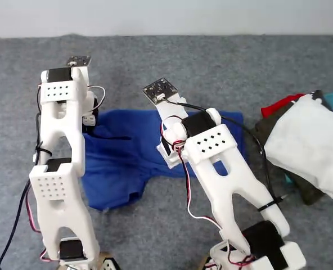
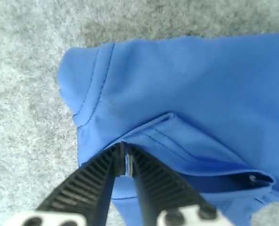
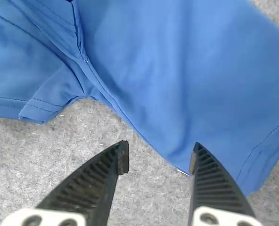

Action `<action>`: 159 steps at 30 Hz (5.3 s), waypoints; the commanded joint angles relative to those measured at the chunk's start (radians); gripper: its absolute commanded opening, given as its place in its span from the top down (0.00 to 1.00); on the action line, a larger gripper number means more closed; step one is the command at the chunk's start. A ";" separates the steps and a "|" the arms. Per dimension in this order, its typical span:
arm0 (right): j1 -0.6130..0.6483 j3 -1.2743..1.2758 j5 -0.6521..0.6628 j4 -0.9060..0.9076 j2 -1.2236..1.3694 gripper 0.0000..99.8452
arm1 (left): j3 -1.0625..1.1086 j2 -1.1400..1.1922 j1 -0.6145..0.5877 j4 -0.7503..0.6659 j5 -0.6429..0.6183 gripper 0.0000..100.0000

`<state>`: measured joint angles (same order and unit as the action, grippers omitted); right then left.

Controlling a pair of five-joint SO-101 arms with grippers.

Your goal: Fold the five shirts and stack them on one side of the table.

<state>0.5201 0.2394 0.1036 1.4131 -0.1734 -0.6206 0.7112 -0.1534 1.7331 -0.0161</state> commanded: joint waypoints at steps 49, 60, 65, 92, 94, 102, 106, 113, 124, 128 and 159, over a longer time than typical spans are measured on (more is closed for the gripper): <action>0.001 -0.040 -0.011 0.048 0.005 0.78 | 0.217 -0.173 -0.025 -0.130 0.014 0.84; 0.002 -0.038 -0.011 0.048 0.005 0.78 | 0.219 -0.077 -0.023 -0.058 0.017 0.98; 0.004 -0.038 -0.011 0.048 0.004 0.78 | 0.216 -0.080 0.011 -0.051 0.018 0.98; 0.004 -0.038 -0.011 0.064 -0.001 0.78 | 0.832 -0.598 0.006 0.018 0.123 0.99; 0.004 -0.038 -0.011 0.064 -0.001 0.78 | 0.888 -0.635 0.009 0.020 0.124 0.99; 0.004 -0.038 -0.011 0.064 -0.001 0.78 | 1.102 -0.773 0.006 0.021 0.172 0.99; 0.004 -0.038 -0.011 0.065 -0.001 0.78 | 1.190 -0.825 0.005 0.018 0.222 0.99; 0.004 -0.038 -0.011 0.087 0.002 0.78 | 1.193 -0.899 0.005 0.020 0.267 0.99; -0.061 -0.038 0.028 0.076 0.010 0.78 | 1.132 -1.163 0.008 0.021 0.390 0.98; -0.193 -0.008 0.031 0.027 0.010 0.78 | 1.133 -1.226 0.011 0.021 0.450 0.95; -0.495 0.334 -0.095 -0.503 0.102 0.63 | 1.179 -1.250 0.012 -0.011 0.321 0.84</action>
<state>0.0292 0.5831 0.0161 0.9252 -0.0890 0.5808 -0.5132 -0.1458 1.7238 0.3168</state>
